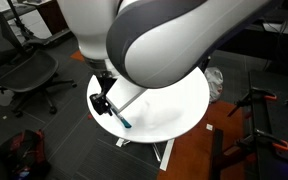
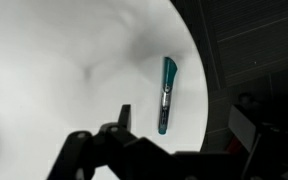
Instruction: Put the pen in the bowl
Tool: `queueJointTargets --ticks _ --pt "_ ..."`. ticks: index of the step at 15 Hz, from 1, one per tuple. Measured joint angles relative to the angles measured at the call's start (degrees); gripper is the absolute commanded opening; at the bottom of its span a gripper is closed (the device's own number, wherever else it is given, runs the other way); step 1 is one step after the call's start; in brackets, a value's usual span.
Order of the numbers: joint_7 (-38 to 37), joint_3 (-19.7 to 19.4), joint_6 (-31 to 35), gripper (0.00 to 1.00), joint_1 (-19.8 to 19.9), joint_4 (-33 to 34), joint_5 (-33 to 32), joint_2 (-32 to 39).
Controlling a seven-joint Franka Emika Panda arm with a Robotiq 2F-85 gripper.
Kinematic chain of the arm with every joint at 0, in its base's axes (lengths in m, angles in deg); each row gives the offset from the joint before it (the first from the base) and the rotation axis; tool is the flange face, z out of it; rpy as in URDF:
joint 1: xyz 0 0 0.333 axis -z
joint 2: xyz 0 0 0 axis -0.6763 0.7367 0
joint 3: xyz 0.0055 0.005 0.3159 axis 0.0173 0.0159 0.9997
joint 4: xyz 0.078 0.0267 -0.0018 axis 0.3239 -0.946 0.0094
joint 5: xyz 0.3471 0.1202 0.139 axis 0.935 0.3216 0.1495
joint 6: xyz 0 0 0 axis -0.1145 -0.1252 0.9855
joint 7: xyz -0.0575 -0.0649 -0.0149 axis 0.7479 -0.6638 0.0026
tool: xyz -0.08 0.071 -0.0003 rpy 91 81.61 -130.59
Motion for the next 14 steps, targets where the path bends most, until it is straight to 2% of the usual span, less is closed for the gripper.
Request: queueJointTargets --ticks 14 --pt "0.55 -0.78 -0.01 1.00 -0.58 6.99 1.60 10.32"
